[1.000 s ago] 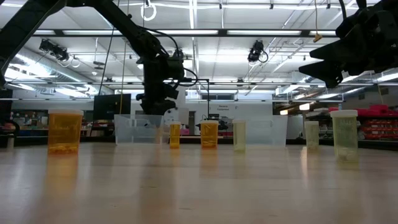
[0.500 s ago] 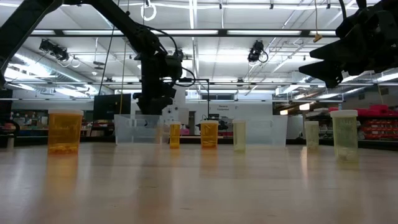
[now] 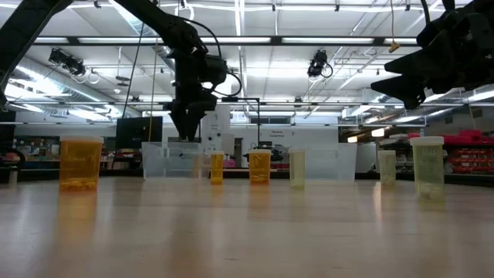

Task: Pick and place medicine bottles into bin by pill shape (circle, oval)
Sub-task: Put the large orange pill bottle into the left transparent bin

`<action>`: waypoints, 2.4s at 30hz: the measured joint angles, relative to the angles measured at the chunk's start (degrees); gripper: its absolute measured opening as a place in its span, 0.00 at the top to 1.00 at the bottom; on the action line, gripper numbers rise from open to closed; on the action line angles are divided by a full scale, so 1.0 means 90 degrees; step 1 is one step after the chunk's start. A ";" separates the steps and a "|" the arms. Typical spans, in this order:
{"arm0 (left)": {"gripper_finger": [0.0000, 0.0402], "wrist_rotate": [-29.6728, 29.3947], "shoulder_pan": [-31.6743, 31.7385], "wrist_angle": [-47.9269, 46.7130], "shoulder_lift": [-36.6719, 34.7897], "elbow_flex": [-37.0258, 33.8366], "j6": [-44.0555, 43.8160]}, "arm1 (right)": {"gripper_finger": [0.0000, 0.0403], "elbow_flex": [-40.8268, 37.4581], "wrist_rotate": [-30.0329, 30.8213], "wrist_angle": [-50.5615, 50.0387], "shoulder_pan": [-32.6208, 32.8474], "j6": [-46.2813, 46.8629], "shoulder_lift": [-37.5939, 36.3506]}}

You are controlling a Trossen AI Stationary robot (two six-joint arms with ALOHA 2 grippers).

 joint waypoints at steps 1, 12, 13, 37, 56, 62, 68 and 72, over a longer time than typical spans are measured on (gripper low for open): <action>0.50 0.0005 0.0000 -0.0093 0.0000 0.0086 -0.0005 | 0.29 0.0002 -0.0001 -0.0001 0.0001 0.0000 0.0000; 0.49 0.0273 -0.0425 -0.1234 0.0000 0.1241 -0.0173 | 0.29 0.0002 -0.0001 -0.0002 0.0001 0.0000 0.0002; 0.49 0.0272 -0.0478 -0.1308 0.0000 0.1355 -0.0176 | 0.29 0.0002 -0.0001 -0.0002 0.0001 0.0000 0.0001; 0.41 0.0481 -0.1441 -0.0709 0.0002 0.1703 -0.0375 | 0.29 0.0002 0.0000 0.0000 -0.0001 0.0000 0.0000; 0.33 0.0937 -0.1984 0.0300 0.0536 0.1696 -0.0266 | 0.29 0.0002 -0.0002 -0.0039 0.0000 0.0000 0.0002; 0.30 0.0937 -0.2150 0.0379 0.0932 0.1696 -0.0131 | 0.29 0.0002 -0.0002 -0.0092 0.0001 0.0000 0.0005; 0.29 0.1182 -0.2272 0.0508 0.1233 0.1696 0.0055 | 0.29 0.0002 -0.0001 -0.0100 0.0000 0.0000 0.0005; 0.29 0.1392 -0.2296 0.0644 0.1359 0.1696 0.0077 | 0.29 0.0002 0.0000 -0.0134 -0.0001 0.0000 0.0005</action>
